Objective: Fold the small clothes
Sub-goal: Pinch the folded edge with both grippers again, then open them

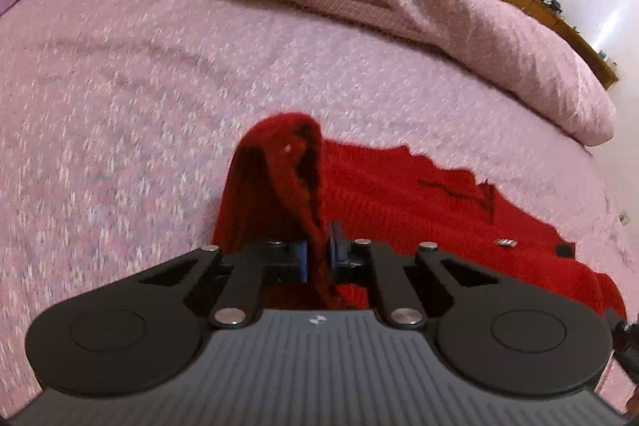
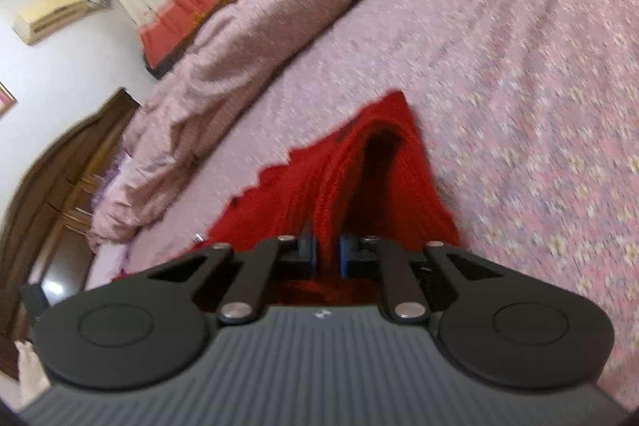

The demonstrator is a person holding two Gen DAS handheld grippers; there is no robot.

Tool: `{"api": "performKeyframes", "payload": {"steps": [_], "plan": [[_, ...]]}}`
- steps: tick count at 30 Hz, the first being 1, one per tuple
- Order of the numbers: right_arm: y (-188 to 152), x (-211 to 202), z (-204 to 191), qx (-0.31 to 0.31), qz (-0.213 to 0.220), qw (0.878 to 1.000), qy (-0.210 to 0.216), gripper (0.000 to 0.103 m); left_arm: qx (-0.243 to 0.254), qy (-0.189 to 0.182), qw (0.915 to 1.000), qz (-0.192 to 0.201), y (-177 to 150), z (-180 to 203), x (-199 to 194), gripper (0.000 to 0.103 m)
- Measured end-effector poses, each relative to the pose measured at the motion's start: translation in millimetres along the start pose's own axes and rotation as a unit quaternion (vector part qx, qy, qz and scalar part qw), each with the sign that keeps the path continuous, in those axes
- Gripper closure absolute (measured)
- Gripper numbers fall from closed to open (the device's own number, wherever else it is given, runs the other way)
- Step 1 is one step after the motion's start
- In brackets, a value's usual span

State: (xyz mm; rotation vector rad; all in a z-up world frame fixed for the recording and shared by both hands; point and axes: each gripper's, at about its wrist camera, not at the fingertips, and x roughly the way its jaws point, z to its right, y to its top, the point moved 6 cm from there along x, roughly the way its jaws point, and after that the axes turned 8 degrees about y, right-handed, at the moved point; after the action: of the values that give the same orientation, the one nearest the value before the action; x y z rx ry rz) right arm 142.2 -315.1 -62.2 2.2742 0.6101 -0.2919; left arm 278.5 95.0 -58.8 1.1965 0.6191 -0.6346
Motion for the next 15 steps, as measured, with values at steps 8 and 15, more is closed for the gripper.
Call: {"api": "performKeyframes", "payload": {"steps": [8,15], "plan": [[58.9,15.9,-7.6,0.027,0.065,0.997,0.025,0.09,0.017,-0.001,0.999,0.04,46.6,23.2,7.7,0.093],[81.3,59.5,6.8,0.033,0.079,0.996,-0.031,0.088,0.052,0.021,0.9973,0.048,71.7,46.7,35.3,0.091]]}}
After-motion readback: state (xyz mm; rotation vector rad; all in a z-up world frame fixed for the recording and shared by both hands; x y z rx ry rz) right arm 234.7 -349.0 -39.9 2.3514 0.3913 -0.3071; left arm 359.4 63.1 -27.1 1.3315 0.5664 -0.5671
